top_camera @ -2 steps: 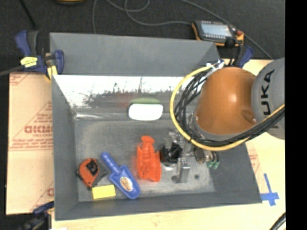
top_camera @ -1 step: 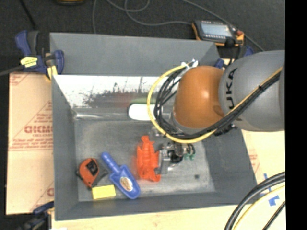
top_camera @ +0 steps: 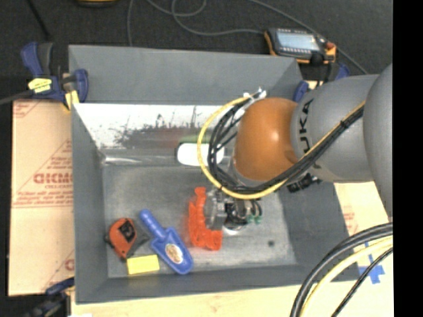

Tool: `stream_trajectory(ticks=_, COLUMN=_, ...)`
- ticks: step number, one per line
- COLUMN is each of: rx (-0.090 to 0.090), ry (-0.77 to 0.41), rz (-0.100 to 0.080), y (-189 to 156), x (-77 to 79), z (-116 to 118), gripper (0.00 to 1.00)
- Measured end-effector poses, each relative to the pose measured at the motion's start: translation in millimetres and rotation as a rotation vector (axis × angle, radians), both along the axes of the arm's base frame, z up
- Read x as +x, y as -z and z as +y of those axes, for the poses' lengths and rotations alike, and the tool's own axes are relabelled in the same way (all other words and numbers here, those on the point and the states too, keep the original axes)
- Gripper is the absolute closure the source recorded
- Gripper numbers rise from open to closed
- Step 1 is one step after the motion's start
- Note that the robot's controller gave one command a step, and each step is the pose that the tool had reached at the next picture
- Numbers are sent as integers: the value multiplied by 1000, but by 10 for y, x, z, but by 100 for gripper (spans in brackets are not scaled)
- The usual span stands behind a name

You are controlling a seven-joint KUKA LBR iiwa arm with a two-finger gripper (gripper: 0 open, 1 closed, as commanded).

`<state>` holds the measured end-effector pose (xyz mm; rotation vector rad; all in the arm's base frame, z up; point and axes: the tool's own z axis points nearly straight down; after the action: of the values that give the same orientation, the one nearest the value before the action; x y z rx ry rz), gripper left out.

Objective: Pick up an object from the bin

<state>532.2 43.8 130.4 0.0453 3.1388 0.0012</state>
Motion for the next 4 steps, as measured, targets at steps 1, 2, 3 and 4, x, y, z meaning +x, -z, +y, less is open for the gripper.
stream_trajectory(ticks=1, rx=0, ry=0, rz=0, y=0, x=0, z=0, gripper=0)
stream_trajectory(ticks=2, rx=0, ry=0, rz=0, y=0, x=0, z=0, gripper=0)
stream_trajectory(ticks=3, rx=-1, ry=-13, rz=-5, y=263, x=523, z=-49, gripper=0)
stream_trajectory(ticks=4, rx=-2, ry=-9, rz=-6, y=499, x=461, z=-473, gripper=0)
